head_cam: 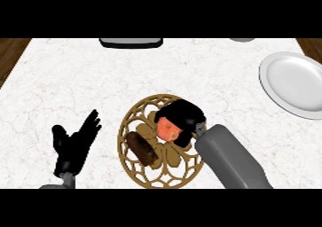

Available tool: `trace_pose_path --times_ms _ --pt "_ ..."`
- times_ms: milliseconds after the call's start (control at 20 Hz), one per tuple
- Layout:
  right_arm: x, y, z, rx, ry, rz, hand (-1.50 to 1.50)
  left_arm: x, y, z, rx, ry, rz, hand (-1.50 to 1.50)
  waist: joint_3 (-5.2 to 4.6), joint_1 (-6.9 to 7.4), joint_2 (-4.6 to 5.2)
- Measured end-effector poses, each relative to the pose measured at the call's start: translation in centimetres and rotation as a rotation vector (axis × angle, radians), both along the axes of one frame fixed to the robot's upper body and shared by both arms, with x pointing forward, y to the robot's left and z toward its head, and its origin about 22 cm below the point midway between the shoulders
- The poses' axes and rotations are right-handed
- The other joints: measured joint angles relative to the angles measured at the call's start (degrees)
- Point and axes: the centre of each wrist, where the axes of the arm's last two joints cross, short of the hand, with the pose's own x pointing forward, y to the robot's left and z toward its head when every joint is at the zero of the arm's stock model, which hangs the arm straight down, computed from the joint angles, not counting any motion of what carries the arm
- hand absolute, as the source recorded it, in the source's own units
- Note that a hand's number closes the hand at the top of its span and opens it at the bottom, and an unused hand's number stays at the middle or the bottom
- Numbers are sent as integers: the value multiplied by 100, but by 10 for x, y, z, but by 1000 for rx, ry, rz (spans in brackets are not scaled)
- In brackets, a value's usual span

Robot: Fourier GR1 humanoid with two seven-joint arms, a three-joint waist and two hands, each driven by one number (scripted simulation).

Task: Pick the squash from the placemat and place it in the plate

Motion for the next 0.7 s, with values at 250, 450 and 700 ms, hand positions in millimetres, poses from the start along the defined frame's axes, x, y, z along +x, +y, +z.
trace_pose_path --times_ms 250,450,700 --pt "6 4 -4 -4 -66 32 150 4 0 5 1 4 3 0 -3 1 -24" --pt "6 3 -9 17 -117 39 150 2 -3 2 3 10 5 0 -5 -4 -32" --pt "-2 -18 -1 196 -201 9 150 0 5 4 9 12 13 0 0 -92 -37"
